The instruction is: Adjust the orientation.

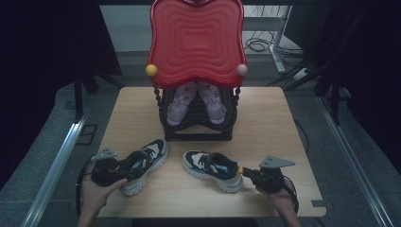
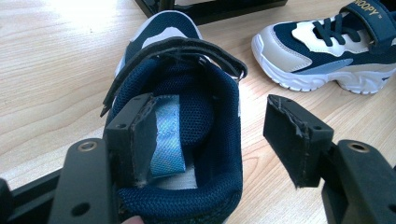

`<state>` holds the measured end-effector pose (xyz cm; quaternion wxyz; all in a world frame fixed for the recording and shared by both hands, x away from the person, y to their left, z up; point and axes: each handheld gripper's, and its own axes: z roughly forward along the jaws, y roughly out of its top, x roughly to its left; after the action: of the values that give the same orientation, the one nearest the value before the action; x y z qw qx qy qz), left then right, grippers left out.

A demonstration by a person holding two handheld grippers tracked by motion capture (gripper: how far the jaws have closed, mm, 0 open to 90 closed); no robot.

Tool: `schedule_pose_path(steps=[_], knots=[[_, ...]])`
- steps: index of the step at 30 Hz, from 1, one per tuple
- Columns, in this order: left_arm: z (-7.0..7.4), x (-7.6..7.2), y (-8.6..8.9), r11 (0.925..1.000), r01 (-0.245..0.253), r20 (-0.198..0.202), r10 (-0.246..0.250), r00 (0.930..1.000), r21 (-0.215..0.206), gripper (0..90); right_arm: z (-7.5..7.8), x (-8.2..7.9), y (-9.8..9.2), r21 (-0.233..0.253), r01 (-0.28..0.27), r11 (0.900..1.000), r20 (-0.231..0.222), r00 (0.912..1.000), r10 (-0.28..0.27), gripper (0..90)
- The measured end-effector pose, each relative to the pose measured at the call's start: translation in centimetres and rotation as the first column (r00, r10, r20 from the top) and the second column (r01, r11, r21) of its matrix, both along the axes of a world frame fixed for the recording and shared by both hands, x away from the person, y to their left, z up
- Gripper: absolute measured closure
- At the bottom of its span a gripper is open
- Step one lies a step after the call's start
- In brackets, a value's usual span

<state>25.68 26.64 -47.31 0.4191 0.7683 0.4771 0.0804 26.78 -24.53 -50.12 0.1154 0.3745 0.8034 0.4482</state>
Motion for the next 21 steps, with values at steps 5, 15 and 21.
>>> schedule_pose_path(steps=[5,15,21], knots=[[0.0,0.0,0.0,1.0000,-0.001,-0.001,0.001,1.0000,0.001,35.0,-0.2,1.6,0.4,0.000,-0.006,1.000,0.006,1.0000,0.006,89.9],[0.1,-0.1,0.2,1.0000,-0.001,-0.003,0.001,1.0000,-0.007,35.2,-0.7,0.7,1.0,-0.018,-0.098,0.995,0.013,0.9950,0.099,90.0],[0.7,-0.4,0.5,0.9998,-0.012,0.020,0.012,0.9997,-0.017,35.5,-0.8,-1.0,1.0,-0.015,-0.112,0.994,0.009,0.9936,0.113,90.0]])
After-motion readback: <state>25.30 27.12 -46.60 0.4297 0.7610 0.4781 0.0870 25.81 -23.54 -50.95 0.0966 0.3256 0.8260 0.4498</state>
